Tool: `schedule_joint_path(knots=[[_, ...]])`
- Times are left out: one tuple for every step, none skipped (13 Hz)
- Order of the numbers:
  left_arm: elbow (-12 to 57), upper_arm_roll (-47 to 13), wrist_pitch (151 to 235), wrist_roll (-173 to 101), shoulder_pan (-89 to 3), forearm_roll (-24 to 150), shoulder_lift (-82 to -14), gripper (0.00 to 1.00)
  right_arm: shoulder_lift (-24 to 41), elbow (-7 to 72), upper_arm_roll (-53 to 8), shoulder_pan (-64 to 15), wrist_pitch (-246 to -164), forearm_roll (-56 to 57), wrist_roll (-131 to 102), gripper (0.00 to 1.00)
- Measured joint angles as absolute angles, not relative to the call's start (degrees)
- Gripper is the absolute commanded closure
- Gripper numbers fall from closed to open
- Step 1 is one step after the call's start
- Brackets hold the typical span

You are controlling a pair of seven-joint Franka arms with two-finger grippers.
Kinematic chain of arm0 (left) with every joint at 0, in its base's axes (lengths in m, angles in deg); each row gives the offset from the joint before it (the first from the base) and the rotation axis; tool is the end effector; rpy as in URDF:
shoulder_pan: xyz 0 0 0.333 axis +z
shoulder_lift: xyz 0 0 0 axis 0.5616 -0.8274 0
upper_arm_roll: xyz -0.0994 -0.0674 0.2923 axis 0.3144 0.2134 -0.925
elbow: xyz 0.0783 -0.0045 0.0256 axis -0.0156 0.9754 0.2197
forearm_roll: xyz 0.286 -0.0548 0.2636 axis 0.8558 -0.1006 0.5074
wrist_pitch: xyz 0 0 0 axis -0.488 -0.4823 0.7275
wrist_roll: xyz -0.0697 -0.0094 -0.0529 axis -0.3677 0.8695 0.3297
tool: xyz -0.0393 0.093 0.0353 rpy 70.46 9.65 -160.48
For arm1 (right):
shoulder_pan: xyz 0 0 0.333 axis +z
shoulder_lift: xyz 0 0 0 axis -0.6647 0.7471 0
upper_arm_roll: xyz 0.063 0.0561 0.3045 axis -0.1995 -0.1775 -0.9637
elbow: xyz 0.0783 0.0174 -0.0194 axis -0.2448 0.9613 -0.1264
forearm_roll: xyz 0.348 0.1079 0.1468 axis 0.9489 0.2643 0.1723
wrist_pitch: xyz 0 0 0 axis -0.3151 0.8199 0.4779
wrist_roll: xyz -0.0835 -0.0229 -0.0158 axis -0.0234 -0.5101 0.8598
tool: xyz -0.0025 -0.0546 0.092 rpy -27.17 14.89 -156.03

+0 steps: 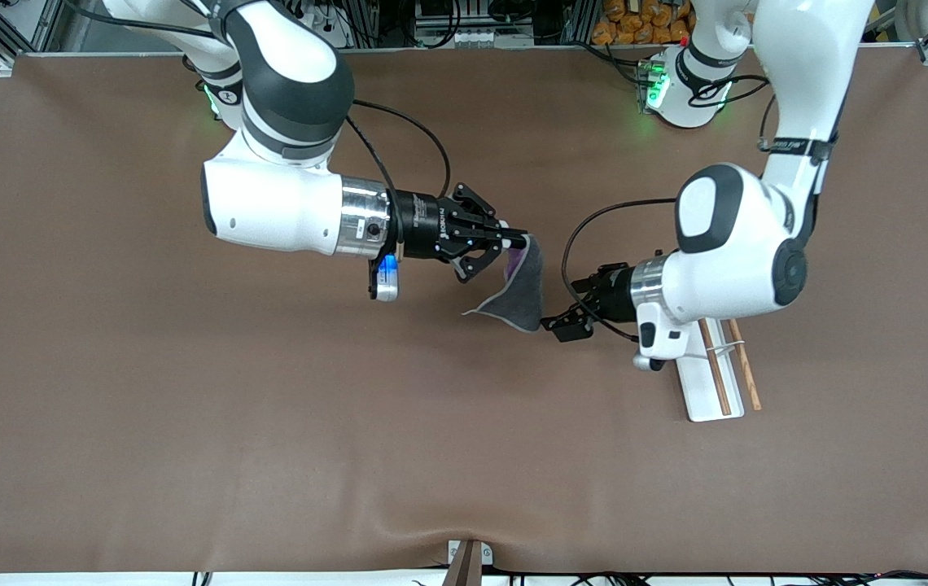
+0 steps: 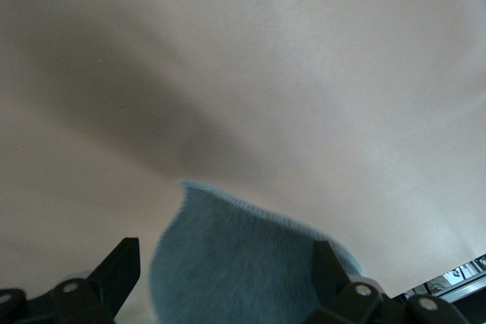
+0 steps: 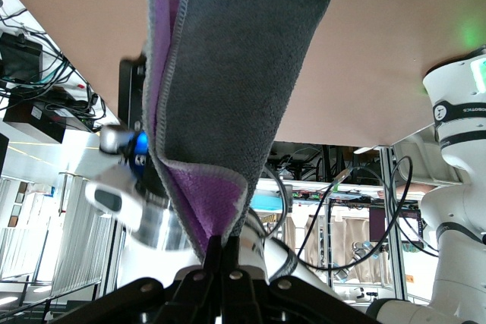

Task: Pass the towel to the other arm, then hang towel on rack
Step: 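Grasp the hanging towel with the left gripper below the right gripper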

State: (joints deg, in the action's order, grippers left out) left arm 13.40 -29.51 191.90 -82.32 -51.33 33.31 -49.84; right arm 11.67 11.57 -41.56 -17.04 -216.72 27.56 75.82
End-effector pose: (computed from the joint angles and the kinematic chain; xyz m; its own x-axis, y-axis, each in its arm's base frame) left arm 0.6211 -0.2932 0.3710 0.6013 0.5724 -0.5575 0.7778 -0.5792 0.2443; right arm 0.5849 0.4446 0.5183 0.1059 -0.4042 -0.9085 -0.9930 -0.0913 -0.0752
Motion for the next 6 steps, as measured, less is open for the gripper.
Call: schedule_joint_path(knots=[[13.4, -29.6, 191.9, -82.3, -51.2, 31.8, -50.9, 0.00, 11.8, 11.4, -41.6, -17.0, -216.8, 27.6, 75.9, 1.00], [13.5, -29.7, 191.9, -82.3, -51.1, 30.4, -51.8, 0.00, 11.9, 11.3, -41.5, -17.0, -216.8, 27.6, 75.9, 1.00], [13.5, -29.7, 191.9, -82.3, -51.1, 29.2, -52.6, 0.00, 12.0, 11.2, -41.5, -17.0, -216.9, 27.6, 76.0, 1.00], [13.5, -29.6, 191.9, -82.6, -51.2, 28.5, -53.1, 0.00, 12.0, 11.2, -41.5, -17.0, -216.9, 27.6, 76.1, 1.00], [13.5, -29.6, 191.9, -83.4, -51.2, 28.3, -53.4, 0.00, 12.0, 11.2, -41.5, -17.0, -216.9, 27.6, 76.2, 1.00], [13.5, -29.6, 191.9, -84.2, -51.3, 28.3, -53.6, 0.00, 12.0, 11.2, -41.5, -17.0, -216.9, 27.6, 76.3, 1.00]])
